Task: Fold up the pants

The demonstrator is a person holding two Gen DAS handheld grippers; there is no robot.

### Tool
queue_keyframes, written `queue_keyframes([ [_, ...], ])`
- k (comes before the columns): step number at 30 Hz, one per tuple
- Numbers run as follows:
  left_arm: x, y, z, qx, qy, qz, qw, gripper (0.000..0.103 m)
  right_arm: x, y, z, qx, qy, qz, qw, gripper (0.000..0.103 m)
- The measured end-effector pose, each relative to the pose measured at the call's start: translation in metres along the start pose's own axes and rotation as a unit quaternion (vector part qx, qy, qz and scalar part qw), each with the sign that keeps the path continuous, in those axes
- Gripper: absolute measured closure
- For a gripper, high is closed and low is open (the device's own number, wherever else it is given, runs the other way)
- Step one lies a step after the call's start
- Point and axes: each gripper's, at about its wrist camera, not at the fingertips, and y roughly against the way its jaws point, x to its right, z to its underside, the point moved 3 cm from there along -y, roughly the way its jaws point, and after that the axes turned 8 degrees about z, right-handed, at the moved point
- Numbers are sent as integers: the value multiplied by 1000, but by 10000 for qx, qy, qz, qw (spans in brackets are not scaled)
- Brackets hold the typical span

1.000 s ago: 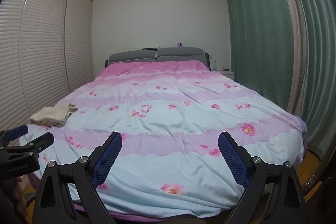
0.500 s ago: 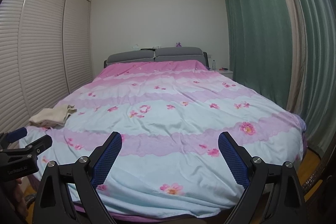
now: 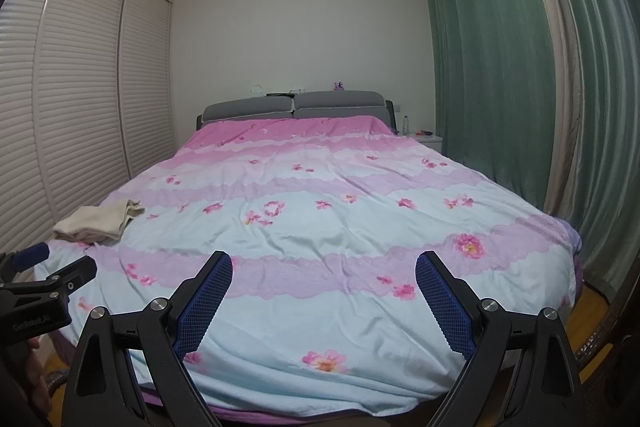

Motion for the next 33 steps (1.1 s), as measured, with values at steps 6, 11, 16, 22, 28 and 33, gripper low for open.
queue_keyframes([
  [6,-2,1,-1,-11,71,53,10000,0,0,0,0,-4,0,0,10000,9],
  [11,1,-1,2,-59,2,-35,10000,0,0,1,1,-1,1,3,10000,9],
  [16,3,-1,3,-28,-17,-50,10000,0,-1,1,1,1,-2,1,10000,9],
  [22,4,-4,5,-65,-55,-99,9999,0,-1,1,1,0,-5,1,10000,9],
  [28,4,-4,5,-47,-53,-130,9999,0,0,0,1,4,-1,-3,10000,9],
  [33,6,-3,6,19,-166,-141,9998,0,0,0,1,5,-2,-3,10000,9],
])
